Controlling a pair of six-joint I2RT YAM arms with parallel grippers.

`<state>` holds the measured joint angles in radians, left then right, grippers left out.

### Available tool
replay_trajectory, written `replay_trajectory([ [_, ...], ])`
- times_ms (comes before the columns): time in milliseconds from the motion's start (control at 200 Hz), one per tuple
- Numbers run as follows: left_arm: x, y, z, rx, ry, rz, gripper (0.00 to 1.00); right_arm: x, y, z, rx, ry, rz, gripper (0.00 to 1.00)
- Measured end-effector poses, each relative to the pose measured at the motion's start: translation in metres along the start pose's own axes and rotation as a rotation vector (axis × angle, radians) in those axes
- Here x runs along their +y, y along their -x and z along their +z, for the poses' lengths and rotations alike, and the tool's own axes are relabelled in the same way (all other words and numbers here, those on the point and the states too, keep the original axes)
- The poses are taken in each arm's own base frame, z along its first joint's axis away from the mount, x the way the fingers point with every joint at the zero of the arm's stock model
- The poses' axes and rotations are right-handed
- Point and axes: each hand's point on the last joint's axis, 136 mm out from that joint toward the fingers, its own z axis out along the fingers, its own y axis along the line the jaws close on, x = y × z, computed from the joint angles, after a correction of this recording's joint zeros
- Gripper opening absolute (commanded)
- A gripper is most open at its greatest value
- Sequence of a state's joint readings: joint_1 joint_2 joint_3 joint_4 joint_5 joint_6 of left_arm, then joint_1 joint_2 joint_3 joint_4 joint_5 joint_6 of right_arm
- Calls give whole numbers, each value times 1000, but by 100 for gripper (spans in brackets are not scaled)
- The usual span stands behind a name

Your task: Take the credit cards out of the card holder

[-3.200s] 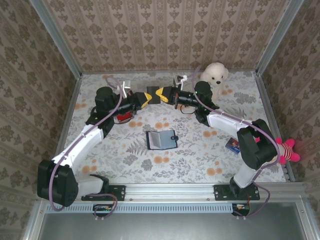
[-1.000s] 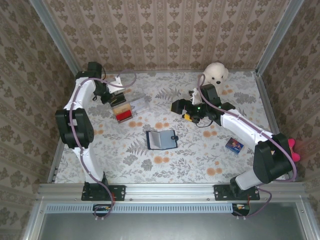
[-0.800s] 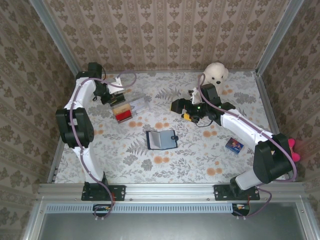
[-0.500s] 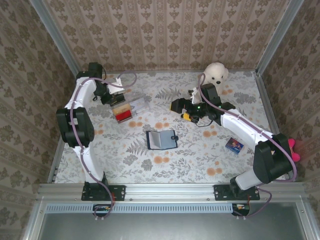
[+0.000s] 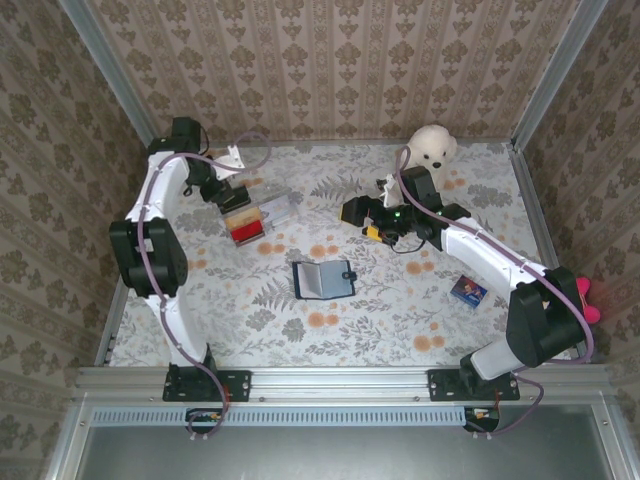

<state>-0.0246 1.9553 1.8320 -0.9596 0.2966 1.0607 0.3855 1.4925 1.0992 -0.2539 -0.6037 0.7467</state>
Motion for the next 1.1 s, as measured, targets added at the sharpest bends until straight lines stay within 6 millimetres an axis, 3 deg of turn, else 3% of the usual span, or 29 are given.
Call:
replay_trajectory([
  [235, -3, 38, -65, -215, 171, -132, 58, -27, 2, -5, -42, -172, -32, 100],
  [320, -9, 47, -88, -296, 219, -205, 72, -37, 6, -16, -91, -255, -59, 100],
  [485, -23, 48, -116, -406, 294, -358, 99, -29, 30, -69, -287, -358, -160, 100],
  [640, -30, 29, -132, -423, 390, -546, 100, -29, 55, -130, -504, -489, -232, 100],
  [770, -36, 7, -134, -428, 453, -691, 100, -52, 65, -169, -608, -682, -257, 100],
  [900, -52, -30, -117, -415, 514, -854, 100, -91, 69, -197, -683, -858, -244, 100],
  [990, -66, -60, -97, -387, 561, -952, 100, -125, 64, -203, -703, -961, -251, 100],
  [1100, -82, -93, -72, -340, 614, -1029, 100, -162, 55, -196, -688, -1041, -279, 100],
])
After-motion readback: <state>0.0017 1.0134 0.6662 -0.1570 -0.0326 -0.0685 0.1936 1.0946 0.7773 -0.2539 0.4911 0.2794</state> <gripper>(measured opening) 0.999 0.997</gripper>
